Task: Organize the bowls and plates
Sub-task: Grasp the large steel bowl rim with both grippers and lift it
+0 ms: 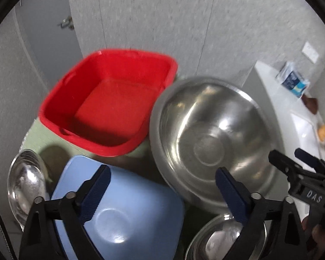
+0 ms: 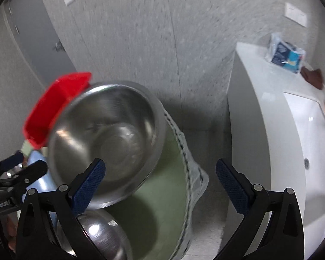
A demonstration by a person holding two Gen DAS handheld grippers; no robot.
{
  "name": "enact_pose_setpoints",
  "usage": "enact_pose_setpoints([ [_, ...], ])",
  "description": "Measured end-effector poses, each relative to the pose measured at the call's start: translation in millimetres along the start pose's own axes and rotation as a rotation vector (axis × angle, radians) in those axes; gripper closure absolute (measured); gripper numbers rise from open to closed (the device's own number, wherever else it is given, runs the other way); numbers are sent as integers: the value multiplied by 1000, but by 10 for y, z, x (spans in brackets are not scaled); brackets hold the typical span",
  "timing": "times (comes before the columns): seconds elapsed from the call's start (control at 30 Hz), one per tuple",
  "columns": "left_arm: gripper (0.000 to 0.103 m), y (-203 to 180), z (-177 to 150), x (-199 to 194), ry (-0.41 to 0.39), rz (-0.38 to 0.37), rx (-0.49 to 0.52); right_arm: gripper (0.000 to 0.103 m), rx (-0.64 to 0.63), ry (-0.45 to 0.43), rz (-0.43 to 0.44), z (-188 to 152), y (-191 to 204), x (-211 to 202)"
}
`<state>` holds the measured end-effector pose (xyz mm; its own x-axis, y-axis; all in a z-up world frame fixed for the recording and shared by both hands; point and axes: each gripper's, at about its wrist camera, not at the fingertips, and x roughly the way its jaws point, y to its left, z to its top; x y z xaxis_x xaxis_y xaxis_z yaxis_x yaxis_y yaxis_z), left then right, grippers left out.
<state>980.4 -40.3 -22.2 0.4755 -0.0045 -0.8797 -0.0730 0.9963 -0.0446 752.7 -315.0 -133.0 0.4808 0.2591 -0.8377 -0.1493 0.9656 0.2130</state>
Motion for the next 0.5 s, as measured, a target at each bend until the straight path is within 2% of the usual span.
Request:
enact_pose_setpoints([
  [0.07, 21, -64, 51, 156, 29, 13, 2, 2, -2, 41, 21, 49, -60, 182],
  [0.1, 29, -91, 116, 228, 47, 18, 1, 4, -4, 56, 38, 61, -87, 250],
  [0.13, 36, -79, 188, 331, 65, 14, -2, 12, -7, 65, 51, 76, -94, 293],
  [0.17, 38, -109, 177, 379, 71, 11, -5, 22, -11, 81, 75, 85, -110, 347],
  [0.2, 41, -87, 233, 457, 83, 4, -12, 27, -14, 95, 88, 96, -108, 396],
  [0.27, 57, -80, 306, 579, 92, -7, -13, 48, -27, 124, 117, 110, -107, 478],
  [0.3, 73, -155, 261, 597, 97, -16, -11, 53, -33, 131, 134, 112, -99, 497],
  [0.37, 76, -163, 280, 631, 98, -45, -8, 72, -49, 131, 160, 126, -69, 486],
  [0.4, 76, -203, 256, 617, 91, -41, -3, 77, -74, 129, 173, 128, -28, 458],
  [0.5, 75, -187, 289, 615, 71, -65, -3, 78, -97, 119, 157, 171, 20, 413],
])
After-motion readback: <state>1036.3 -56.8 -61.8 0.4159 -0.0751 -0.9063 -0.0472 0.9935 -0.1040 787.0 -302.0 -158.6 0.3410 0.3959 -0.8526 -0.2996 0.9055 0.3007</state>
